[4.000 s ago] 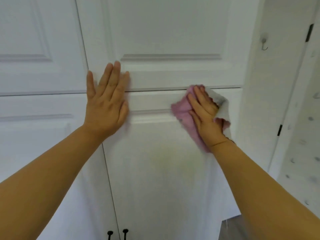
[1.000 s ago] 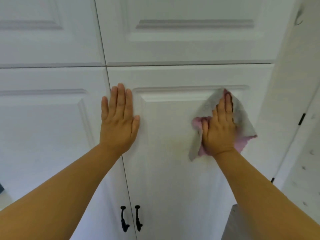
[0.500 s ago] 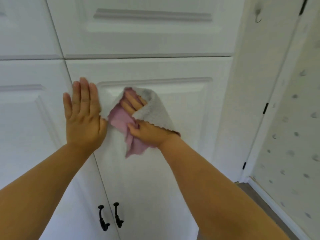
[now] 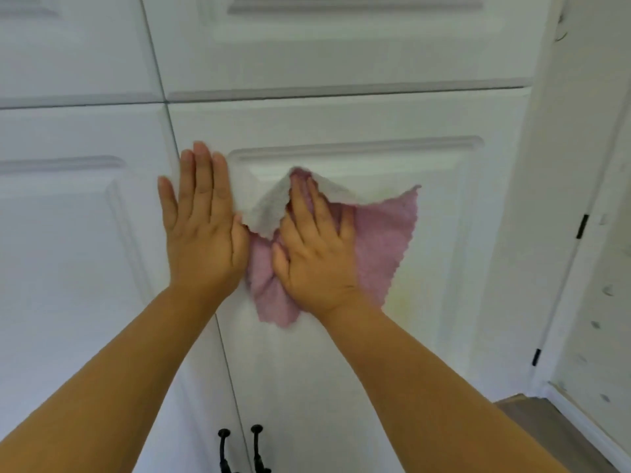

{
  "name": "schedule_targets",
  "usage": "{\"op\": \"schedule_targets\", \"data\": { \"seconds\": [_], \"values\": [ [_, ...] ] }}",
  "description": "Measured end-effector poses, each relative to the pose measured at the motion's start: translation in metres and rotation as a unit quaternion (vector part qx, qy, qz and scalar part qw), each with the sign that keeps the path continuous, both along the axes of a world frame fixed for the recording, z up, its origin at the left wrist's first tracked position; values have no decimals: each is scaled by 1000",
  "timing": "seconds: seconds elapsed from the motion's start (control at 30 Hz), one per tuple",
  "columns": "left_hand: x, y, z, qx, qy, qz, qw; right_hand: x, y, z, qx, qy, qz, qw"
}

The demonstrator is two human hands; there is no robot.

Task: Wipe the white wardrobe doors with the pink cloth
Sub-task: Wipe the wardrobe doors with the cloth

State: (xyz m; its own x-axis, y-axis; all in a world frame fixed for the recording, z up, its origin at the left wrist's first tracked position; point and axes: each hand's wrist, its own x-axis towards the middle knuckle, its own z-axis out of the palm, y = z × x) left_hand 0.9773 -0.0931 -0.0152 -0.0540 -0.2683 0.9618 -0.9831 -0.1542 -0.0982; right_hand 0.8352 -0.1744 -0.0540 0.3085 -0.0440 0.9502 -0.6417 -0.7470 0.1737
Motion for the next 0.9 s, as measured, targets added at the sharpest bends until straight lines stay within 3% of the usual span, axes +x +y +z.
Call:
{"op": "schedule_targets", "data": {
  "seconds": [0.1, 0.17, 0.3, 0.43, 0.53, 0.67, 0.77, 0.9],
  "values": [
    [-4, -2, -17, -12, -1, -29, 1000, -9, -10, -13, 4, 140, 137, 981],
    [-8, -5, -34, -11, -15, -21, 1000, -37, -24, -11, 11, 167, 114, 979],
    [-2, -4, -54, 3, -47, 11, 999, -76, -47, 7, -7, 16, 20, 1000],
    [13, 0, -64, -29, -65, 39, 997, -27, -25, 23, -12, -120, -80, 989],
    [17, -3, -69, -60, -27, -4, 998, 25, 2, 16, -36, -47, -68, 996],
    [16, -6, -75, -86, -1, -37, 996, 38, 1, 17, -25, 7, 33, 999],
    [6, -8, -84, -86, -13, -27, 996, 28, -3, 4, -95, -11, -3, 995],
    [0, -15, -135, -86, -41, -18, 995, 18, -6, -52, -81, 37, -16, 996]
  ]
}}
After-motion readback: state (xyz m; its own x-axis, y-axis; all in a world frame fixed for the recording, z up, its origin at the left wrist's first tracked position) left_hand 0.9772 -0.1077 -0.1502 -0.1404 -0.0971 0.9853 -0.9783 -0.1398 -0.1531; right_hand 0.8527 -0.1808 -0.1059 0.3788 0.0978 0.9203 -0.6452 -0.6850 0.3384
